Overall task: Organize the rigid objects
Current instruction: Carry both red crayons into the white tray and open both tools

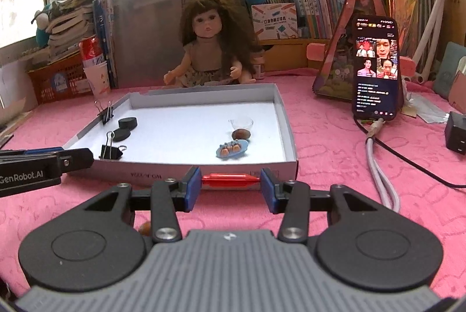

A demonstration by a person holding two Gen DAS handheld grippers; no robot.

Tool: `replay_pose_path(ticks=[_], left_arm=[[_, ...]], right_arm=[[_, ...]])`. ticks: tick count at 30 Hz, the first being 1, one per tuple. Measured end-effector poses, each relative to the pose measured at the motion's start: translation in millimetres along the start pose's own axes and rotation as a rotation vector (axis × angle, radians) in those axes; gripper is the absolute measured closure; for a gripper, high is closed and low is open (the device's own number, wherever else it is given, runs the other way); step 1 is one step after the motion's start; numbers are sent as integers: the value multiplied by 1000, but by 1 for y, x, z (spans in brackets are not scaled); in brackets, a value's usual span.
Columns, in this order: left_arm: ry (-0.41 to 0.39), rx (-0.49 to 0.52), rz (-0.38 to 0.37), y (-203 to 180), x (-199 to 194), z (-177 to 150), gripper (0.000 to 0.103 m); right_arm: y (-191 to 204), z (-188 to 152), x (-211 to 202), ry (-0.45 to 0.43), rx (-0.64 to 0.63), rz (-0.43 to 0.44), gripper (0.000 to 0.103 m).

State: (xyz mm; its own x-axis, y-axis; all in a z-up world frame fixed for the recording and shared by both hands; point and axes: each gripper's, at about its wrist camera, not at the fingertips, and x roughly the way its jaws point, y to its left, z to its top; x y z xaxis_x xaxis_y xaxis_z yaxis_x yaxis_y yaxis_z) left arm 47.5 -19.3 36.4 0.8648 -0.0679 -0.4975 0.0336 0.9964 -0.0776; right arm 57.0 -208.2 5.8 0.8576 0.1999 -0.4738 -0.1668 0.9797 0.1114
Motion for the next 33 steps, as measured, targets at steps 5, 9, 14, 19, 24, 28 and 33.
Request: replay_pose_path(ticks=[5, 9, 14, 19, 24, 28, 33], left_arm=[[47, -44, -46, 10, 24, 15, 61], [67, -49, -65, 15, 41, 30, 61], [83, -66, -71, 26, 67, 59, 61], [120, -62, -55, 36, 103, 92, 61], [179, -61, -29, 42, 142, 107, 61], [235, -72, -4, 46, 171, 107, 61], [263, -70, 2, 46, 189, 105, 61]], right_arm=[[-5, 13, 13, 22, 34, 20, 53], [-7, 25, 23, 27, 35, 28, 54], [-10, 47, 41, 42, 41, 37, 54], [-19, 79, 74, 94, 71, 44, 54], [-24, 101, 111, 156, 81, 35, 54], [-29, 108, 137, 229, 120, 43, 54], [-30, 107, 158, 272, 109, 6, 54]])
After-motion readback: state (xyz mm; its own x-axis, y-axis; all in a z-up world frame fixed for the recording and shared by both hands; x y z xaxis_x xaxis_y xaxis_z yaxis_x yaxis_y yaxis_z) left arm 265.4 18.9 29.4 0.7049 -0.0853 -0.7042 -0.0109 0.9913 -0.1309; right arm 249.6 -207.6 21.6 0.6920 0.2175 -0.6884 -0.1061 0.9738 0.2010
